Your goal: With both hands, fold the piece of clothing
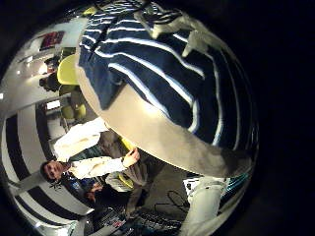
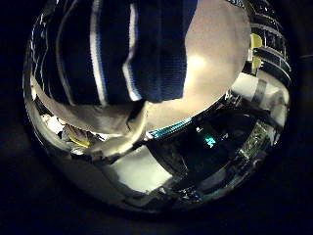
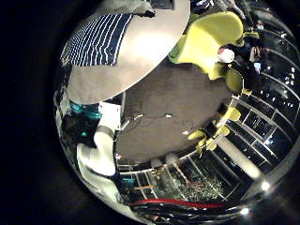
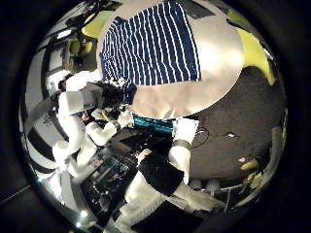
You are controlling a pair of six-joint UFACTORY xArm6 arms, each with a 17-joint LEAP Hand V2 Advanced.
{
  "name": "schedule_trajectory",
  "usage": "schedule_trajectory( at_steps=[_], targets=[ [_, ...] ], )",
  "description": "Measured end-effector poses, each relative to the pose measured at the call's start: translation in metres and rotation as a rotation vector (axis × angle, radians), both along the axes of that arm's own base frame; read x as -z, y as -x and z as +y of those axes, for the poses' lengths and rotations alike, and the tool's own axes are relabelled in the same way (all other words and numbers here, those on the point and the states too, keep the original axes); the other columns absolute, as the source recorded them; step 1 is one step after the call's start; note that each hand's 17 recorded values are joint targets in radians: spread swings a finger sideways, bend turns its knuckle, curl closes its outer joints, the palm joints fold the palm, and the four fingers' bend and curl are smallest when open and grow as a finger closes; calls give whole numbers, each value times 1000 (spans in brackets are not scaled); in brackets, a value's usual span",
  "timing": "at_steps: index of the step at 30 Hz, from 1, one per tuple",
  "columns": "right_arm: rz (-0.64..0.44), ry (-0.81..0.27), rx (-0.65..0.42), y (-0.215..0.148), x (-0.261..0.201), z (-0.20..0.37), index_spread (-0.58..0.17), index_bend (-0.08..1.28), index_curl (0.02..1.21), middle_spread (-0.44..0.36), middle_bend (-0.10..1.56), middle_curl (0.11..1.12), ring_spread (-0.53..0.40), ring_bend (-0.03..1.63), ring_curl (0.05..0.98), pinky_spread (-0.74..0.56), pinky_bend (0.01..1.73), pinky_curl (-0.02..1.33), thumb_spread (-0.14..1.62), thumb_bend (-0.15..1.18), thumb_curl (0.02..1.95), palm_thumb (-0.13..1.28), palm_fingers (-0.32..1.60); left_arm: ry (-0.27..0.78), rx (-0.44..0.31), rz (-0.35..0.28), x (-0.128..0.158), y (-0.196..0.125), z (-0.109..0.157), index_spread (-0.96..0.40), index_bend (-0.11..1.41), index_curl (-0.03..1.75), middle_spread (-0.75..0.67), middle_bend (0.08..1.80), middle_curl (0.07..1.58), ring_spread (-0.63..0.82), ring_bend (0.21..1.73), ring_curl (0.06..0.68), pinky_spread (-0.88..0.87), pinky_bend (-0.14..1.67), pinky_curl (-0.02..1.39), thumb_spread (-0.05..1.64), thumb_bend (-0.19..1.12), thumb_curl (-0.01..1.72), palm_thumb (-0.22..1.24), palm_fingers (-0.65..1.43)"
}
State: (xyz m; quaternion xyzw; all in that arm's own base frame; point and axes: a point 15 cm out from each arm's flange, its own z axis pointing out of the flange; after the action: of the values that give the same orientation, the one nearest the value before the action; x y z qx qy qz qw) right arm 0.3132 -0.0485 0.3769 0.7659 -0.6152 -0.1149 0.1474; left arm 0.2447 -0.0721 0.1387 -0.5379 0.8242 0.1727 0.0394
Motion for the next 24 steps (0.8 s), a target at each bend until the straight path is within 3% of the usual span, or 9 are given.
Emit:
schedule_trajectory(
  at_steps=[3,7,13,18,24],
  targets=[
    [6,3,0,0,2,-1,-313,142,254,-6,319,364,39,727,256,332,620,234,1178,-11,270,401,205,29,-10,-54,-16,-11,-4,-117,226,370,-167,843,647,-294,1163,333,-214,626,356,1041,126,389,661,967],
    [24,5,-10,-1,7,2,-316,139,248,-32,364,380,-23,786,273,271,628,234,1170,-9,281,442,260,56,-22,-113,-43,-25,-8,-247,318,446,-284,880,748,-404,1238,396,-442,807,434,1101,131,407,749,1053],
    [67,6,-70,-6,22,21,-312,152,251,-73,439,406,-114,880,302,210,612,218,1161,-12,292,491,334,-13,-35,-41,-72,-22,2,-401,416,585,-401,912,875,-456,1286,449,-595,926,504,1162,105,419,806,965],
    [142,3,-105,8,51,33,-309,162,259,-128,523,447,-221,995,351,73,644,209,1150,-15,297,520,418,-31,-30,-27,-87,-32,4,-486,449,710,-466,936,958,-466,1333,478,-646,979,539,1186,71,428,825,902],
    [161,9,-161,14,97,48,-306,176,283,-164,557,481,-275,1043,390,-42,720,212,1131,-19,305,537,421,-38,-47,-11,-104,-50,6,-554,454,868,-517,955,1038,-465,1382,503,-668,1026,572,1202,36,443,848,845]
  ],
)
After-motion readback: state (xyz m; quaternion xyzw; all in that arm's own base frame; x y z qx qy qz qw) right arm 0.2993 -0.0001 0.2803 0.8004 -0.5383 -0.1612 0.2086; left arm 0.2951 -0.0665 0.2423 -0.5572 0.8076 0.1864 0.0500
